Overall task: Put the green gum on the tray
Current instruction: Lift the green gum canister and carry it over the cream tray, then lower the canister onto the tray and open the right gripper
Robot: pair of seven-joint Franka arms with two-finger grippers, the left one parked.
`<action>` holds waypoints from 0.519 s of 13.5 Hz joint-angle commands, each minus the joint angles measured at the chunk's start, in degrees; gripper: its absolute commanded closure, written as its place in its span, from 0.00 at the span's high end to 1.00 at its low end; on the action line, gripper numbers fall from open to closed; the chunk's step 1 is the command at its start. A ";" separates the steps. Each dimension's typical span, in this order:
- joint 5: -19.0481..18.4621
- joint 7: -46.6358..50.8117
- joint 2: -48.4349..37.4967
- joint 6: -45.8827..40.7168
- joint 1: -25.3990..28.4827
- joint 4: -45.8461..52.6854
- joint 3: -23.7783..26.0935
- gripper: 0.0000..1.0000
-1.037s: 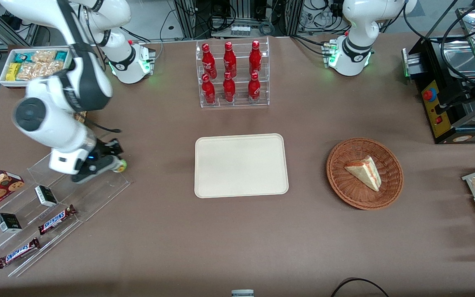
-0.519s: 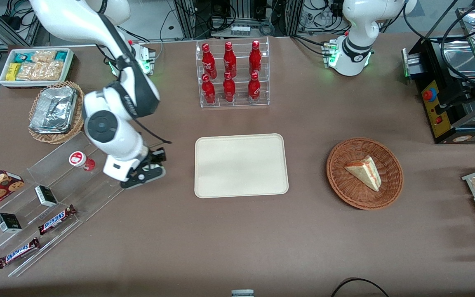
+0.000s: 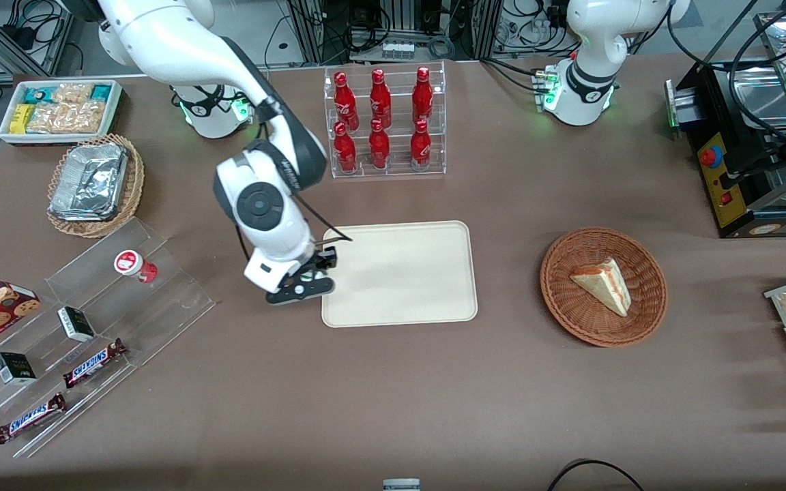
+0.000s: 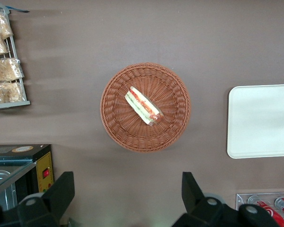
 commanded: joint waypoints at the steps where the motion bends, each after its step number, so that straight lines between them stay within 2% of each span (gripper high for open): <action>1: 1.05 7.35 5.21 0.08 3.42 6.48 -0.56 0.00; 7: 1.13 17.66 12.24 5.96 7.83 10.62 -0.56 0.00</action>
